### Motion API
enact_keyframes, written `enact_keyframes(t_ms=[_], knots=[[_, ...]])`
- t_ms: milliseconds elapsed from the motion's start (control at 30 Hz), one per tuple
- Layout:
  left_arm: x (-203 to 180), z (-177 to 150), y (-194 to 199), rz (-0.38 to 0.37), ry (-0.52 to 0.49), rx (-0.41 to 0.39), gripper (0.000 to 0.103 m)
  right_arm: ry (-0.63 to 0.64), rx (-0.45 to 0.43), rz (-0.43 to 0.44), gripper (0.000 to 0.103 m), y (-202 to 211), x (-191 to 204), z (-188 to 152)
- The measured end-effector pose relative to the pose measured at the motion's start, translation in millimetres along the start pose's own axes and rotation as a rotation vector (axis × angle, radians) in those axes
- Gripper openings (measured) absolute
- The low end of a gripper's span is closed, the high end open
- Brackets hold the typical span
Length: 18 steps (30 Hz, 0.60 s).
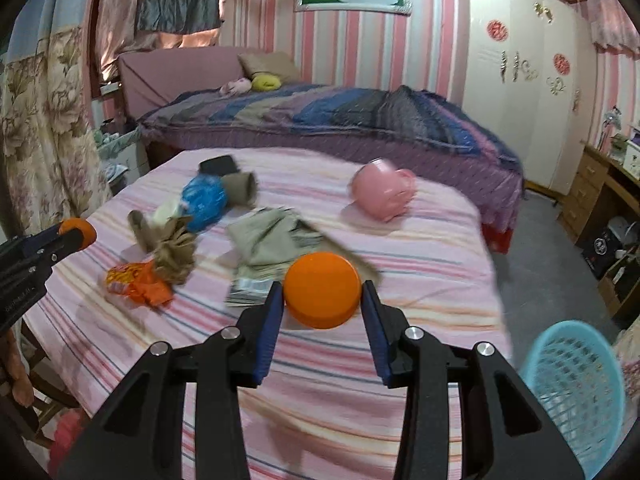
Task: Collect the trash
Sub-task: 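Carry the orange and the orange cap over the blue basket with both grippers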
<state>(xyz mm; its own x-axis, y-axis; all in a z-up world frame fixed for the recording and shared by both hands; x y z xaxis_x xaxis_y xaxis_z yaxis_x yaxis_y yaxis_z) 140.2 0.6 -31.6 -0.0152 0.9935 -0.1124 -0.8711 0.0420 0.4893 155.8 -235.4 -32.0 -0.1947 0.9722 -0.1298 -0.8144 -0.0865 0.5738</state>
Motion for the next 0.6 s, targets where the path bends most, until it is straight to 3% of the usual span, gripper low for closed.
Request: enact_keyframes(t_ms=[367, 600], knots=[[-103.6, 1.3, -6.3, -0.071, -0.085, -0.005, 0.034, -0.140, -0.067, -0.124, 0.040, 37.7, -124.8, -26.4], [-152.7, -0.9, -14.3, -0.128, -0.072, 0.002, 0.034, -0.167, -0.026, -0.225, 0.040, 44.0, -189.5, -54.1]])
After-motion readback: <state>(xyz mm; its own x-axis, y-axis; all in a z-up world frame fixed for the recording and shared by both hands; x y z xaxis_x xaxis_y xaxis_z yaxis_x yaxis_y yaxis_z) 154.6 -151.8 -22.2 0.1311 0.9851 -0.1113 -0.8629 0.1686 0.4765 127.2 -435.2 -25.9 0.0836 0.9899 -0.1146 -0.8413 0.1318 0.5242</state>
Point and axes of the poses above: each gripper's, at about its wrist camera, not at the fingertips, and y roughly against the way its jaws point, x to its left, z to its top, the point moved 7 cm from there along -y, roughly the way its jaws point, and after that the axes turned 7 degrees about y, right-handed, at the moved point
